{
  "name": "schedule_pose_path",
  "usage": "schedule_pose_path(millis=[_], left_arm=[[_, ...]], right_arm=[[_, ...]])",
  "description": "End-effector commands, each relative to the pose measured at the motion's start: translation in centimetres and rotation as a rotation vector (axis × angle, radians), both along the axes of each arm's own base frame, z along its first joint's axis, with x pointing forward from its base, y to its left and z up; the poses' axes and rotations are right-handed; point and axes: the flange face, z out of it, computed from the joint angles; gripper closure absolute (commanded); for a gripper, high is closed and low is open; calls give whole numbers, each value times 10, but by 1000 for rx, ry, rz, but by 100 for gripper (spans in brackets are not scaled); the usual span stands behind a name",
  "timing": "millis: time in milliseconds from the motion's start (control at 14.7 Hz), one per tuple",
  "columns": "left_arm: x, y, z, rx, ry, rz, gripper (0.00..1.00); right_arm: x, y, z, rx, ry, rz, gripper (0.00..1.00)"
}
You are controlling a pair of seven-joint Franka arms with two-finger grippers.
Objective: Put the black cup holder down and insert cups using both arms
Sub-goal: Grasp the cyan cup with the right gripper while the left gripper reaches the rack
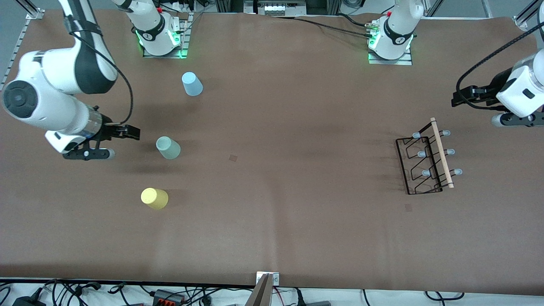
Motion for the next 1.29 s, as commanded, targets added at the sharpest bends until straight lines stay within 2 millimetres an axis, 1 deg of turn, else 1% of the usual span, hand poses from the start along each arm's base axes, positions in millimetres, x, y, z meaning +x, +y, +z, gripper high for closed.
schedule_pose_path(millis=[0, 136, 204, 272, 340, 409, 477, 613, 681, 885, 953, 1089, 1157, 1226], left_arm=[[28, 12, -25, 24, 41, -14, 0], [41, 17, -59, 51, 23, -22, 0], [46, 23, -71, 52, -5, -14, 0], [50, 27, -87, 52, -28, -11, 0], [52, 29, -98, 52, -50, -10, 0], [51, 34, -118, 51, -63, -3, 0], [48, 33, -136, 51, -75, -6, 1], [45, 33, -162, 51, -109, -9, 3], [43, 33, -172, 50, -118, -10, 6], [37, 32, -194, 49, -137, -15, 18], [35, 32, -199, 48, -138, -16, 23], [29, 31, -209, 46, -119, -17, 37], [28, 31, -211, 46, -114, -17, 41], [28, 31, -212, 46, -112, -17, 41]], right_arm=[[-28, 29, -22, 7, -75, -46, 0], [-28, 33, -48, 13, -99, -41, 0], [-31, 34, -58, 17, -125, -39, 0], [-32, 35, -73, 23, -152, -42, 0], [-31, 34, -84, 26, -164, -45, 0], [-31, 33, -97, 26, -159, -47, 0], [-32, 33, -103, 27, -165, -48, 0], [-34, 34, -116, 28, -159, -46, 0], [-35, 36, -122, 27, -151, -43, 0], [-37, 39, -139, 25, -132, -36, 0], [-39, 46, -146, 24, -119, -24, 0], [-43, 48, -155, 22, -103, -19, 0], [-45, 47, -158, 20, -92, -19, 0], [-47, 47, -159, 19, -89, -20, 0]])
